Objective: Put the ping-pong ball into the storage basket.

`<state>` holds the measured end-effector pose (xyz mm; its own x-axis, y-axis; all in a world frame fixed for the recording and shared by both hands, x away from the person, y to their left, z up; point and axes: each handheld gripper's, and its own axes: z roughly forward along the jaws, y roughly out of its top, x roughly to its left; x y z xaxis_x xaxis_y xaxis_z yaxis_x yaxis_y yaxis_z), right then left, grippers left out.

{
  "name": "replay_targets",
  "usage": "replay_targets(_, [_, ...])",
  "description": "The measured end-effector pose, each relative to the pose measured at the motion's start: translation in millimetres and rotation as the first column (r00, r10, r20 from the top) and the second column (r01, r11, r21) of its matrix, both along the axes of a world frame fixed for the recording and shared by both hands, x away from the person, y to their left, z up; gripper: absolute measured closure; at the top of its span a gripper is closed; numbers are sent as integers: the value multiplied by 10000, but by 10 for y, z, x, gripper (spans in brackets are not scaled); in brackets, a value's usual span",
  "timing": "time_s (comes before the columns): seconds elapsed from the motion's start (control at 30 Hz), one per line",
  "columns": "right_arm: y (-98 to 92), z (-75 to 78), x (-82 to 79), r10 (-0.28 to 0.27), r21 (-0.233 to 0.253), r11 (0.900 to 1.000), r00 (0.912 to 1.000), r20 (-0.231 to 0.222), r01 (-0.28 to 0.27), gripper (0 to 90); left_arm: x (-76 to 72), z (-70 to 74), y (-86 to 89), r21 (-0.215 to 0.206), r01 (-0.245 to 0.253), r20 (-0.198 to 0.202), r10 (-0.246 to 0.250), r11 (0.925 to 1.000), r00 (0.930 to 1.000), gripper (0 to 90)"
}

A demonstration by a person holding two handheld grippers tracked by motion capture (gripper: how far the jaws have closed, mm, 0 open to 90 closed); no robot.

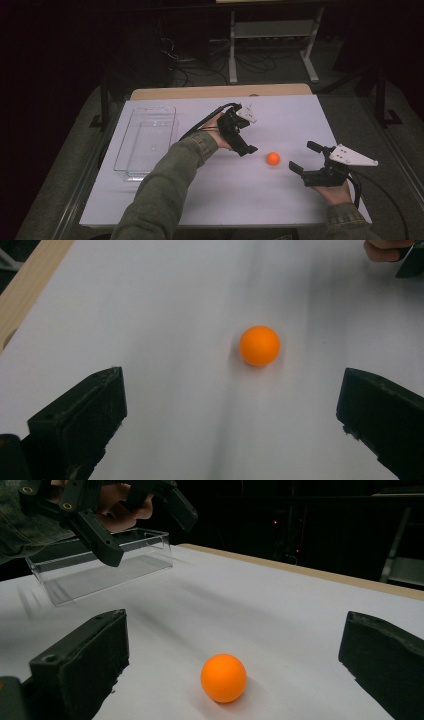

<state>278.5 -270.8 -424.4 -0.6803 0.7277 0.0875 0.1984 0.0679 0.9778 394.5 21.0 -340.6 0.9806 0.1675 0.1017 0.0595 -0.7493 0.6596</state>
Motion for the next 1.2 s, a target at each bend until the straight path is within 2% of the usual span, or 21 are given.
replay_targets(1.2, [-10, 8, -5, -51, 100, 9999, 10000, 32, 50, 0, 34, -237, -349, 232, 513, -267, -507, 9984, 9984, 0])
